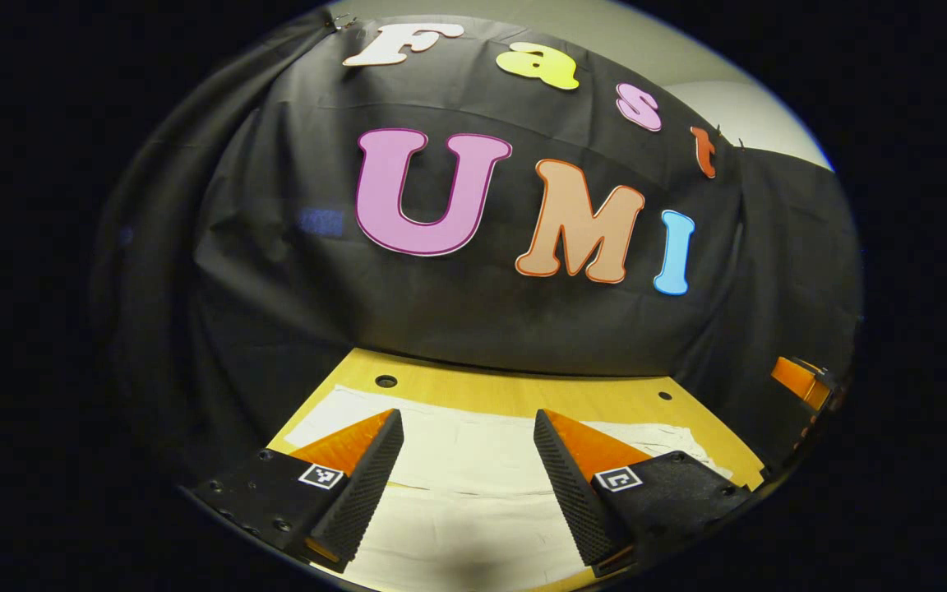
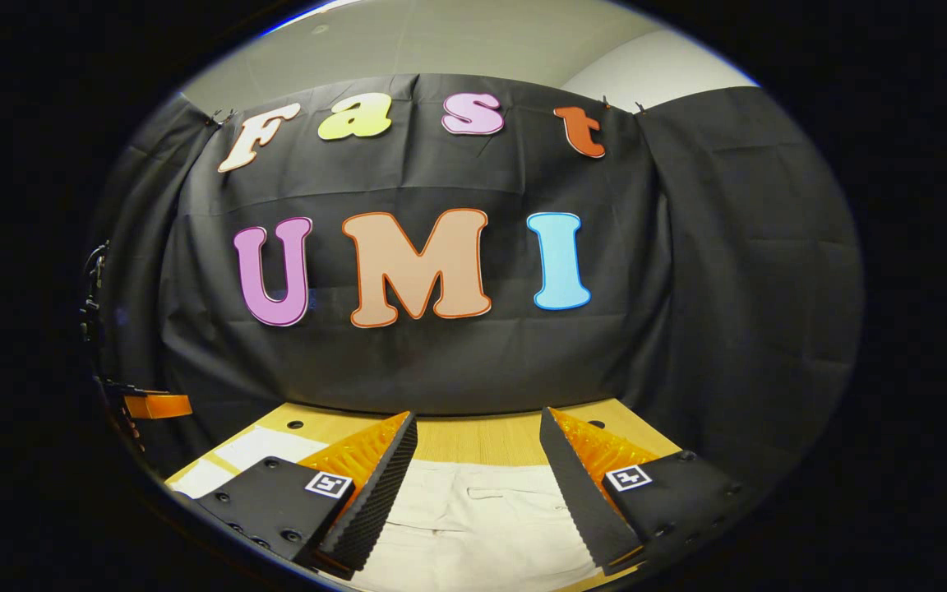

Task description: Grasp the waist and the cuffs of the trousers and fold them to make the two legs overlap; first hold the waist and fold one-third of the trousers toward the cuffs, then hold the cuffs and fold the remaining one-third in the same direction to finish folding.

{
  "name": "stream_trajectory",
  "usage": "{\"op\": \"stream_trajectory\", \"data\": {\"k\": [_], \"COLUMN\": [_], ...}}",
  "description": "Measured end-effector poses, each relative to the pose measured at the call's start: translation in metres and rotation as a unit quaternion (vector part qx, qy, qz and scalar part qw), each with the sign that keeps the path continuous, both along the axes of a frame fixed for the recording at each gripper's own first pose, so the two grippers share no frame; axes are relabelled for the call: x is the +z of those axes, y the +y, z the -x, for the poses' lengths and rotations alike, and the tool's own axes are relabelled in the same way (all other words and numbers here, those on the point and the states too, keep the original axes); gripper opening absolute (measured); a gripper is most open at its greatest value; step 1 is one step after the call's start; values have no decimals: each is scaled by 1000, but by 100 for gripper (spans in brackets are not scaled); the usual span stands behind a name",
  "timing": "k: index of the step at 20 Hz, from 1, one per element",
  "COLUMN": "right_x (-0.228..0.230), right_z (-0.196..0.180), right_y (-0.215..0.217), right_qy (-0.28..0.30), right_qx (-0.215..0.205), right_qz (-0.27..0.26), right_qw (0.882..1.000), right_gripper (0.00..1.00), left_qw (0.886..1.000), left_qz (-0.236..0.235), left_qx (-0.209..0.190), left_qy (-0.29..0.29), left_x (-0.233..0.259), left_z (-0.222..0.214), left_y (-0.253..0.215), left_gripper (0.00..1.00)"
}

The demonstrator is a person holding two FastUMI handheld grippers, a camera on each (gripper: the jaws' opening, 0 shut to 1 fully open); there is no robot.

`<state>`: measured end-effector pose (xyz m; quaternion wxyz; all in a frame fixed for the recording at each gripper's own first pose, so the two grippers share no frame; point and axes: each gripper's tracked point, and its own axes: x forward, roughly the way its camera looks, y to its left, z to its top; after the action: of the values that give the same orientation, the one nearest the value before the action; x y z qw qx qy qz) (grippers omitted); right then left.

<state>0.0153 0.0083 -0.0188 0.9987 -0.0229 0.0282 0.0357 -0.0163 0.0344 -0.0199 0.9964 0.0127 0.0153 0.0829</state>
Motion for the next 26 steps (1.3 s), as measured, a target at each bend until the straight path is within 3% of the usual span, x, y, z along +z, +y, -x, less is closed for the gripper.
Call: {"op": "stream_trajectory", "data": {"k": [5,11,14,17,18,20,26], "right_x": [-3,-15,-34,-50,-55,-66,-86], "right_z": [-2,3,11,20,23,30,50], "right_y": [6,16,20,27,29,31,29], "right_qy": [6,18,35,49,54,63,78], "right_qx": [14,17,13,8,7,2,-20], "right_qz": [5,15,23,36,37,42,60], "right_qw": [1000,1000,999,998,998,997,995], "right_gripper": [92,96,92,96,92,96,96], "left_qw": [999,986,970,952,944,928,874], "left_qz": [-8,-60,-81,-101,-107,-125,-174], "left_qx": [-15,-61,-95,-128,-136,-152,-194], "left_qy": [30,143,208,261,281,316,410], "left_x": [-21,-90,-128,-159,-168,-187,-242], "left_z": [10,31,44,51,55,67,106], "left_y": [7,38,52,67,72,80,97], "left_gripper": [94,94,95,95,95,95,94]}}
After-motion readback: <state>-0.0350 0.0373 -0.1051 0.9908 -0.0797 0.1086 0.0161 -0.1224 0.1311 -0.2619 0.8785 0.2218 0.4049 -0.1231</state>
